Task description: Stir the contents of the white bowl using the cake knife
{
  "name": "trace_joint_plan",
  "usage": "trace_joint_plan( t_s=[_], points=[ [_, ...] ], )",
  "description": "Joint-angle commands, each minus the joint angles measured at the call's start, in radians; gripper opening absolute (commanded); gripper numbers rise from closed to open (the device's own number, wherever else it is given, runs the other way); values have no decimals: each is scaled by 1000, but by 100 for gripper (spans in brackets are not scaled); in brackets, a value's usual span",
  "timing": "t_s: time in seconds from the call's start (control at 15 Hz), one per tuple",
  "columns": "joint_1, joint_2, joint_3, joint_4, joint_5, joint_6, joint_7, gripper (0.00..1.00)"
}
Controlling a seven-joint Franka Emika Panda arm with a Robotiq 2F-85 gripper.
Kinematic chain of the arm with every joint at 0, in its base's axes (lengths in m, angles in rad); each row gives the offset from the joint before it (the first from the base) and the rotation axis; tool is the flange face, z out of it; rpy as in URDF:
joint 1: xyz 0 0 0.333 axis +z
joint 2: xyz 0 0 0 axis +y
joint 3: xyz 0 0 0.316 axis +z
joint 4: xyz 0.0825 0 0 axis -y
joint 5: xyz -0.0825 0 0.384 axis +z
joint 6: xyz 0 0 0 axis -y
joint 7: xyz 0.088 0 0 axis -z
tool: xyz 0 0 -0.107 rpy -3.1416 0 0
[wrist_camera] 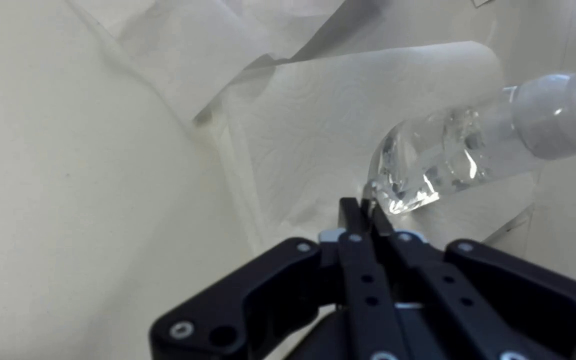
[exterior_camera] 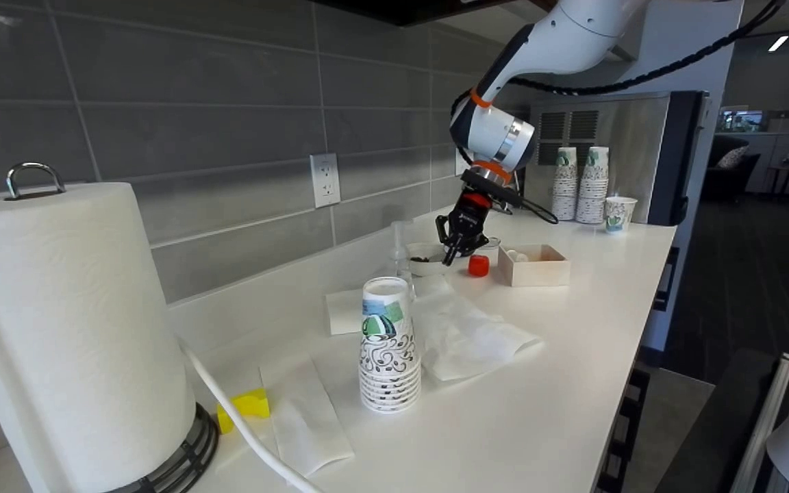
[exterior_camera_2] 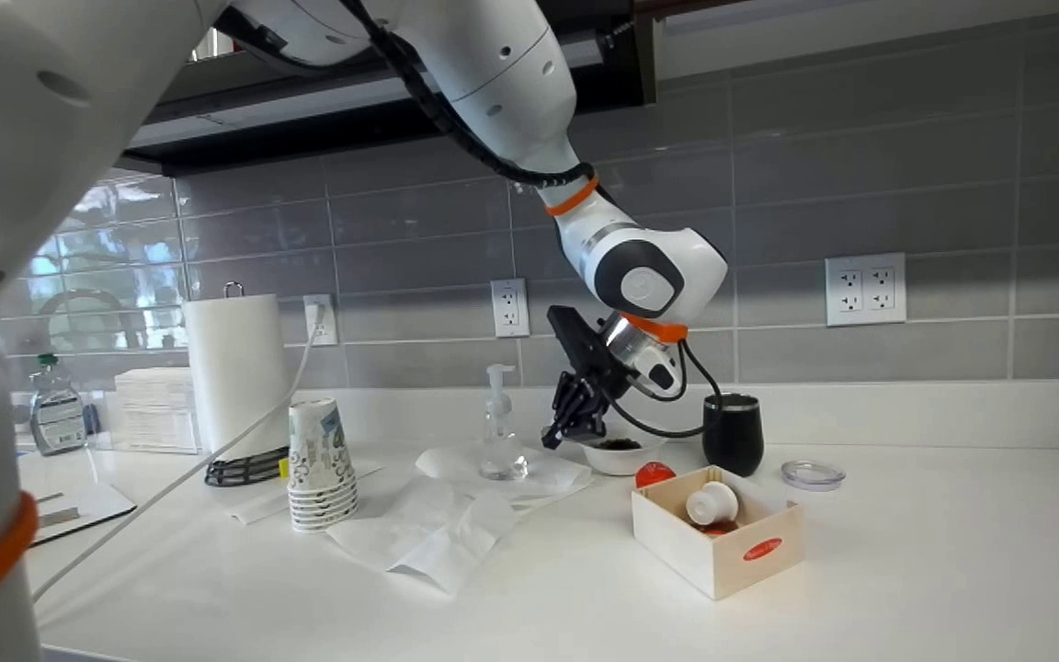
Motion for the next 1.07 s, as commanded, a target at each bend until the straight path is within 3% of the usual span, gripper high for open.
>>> trace_joint_plan(
  t_s=[0.0, 0.2, 0.27, 0.4, 0.93, 1.0],
  points=[
    [20, -42, 12, -71, -45, 58, -5, 1],
    [21, -48, 24, -90, -56, 83, -5, 1],
    [20, -51, 27, -95, -59, 88, -6, 29],
    [16, -56, 30, -103, -59, 93, -7, 36],
    [14, -93, 31, -136, -54, 110, -15, 97],
    [15, -105, 30, -147, -54, 118, -16, 100]
  ],
)
